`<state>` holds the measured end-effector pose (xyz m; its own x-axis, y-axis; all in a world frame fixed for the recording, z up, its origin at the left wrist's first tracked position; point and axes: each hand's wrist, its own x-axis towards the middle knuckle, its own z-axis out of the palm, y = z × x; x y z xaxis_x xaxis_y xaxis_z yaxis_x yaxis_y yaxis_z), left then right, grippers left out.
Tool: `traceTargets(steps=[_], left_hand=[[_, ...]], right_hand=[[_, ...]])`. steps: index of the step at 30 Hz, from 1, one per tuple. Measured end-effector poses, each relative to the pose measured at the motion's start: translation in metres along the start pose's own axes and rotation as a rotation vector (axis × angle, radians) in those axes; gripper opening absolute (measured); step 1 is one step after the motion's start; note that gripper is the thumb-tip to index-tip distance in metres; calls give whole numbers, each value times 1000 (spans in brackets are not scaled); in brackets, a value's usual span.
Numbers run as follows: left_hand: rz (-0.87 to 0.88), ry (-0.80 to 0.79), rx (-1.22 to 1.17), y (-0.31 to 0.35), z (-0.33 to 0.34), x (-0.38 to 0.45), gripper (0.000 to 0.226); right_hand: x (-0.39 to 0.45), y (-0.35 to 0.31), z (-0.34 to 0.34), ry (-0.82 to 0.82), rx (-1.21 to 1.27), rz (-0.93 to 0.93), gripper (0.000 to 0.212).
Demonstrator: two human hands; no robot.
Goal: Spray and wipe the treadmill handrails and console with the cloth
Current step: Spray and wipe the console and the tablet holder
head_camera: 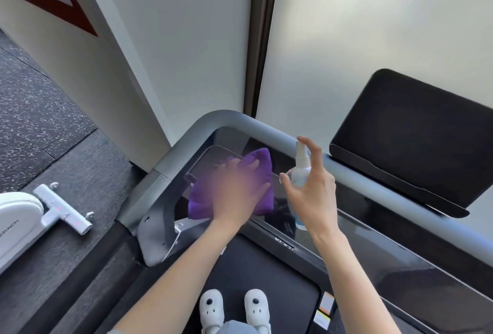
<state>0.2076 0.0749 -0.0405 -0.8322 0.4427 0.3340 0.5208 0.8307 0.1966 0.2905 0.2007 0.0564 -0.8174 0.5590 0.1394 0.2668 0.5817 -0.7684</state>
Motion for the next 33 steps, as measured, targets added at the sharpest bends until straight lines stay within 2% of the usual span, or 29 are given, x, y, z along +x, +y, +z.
traceTargets(steps=[6,14,18,21,27,33], left_hand=[[-45,-124,-13,-16,5,53,52],[-70,-121,-114,-25,-27,-1,43],[-243,52,-363,-58,-67,-7,46],[-400,150,-580,-85,-98,5,51],[-483,193,-590,-114,-117,25,51],[-501,203,-616,-117,-113,27,52]], right_hand=[[-8,5,-1,-3,-39,-16,74],[-22,3,1,-52,-33,-3,77],[-6,-9,19,-107,-44,-12,72],[18,-26,51,-174,-143,-57,68],[59,-55,124,-264,-334,-150,64],[67,-55,152,-289,-381,-141,64]])
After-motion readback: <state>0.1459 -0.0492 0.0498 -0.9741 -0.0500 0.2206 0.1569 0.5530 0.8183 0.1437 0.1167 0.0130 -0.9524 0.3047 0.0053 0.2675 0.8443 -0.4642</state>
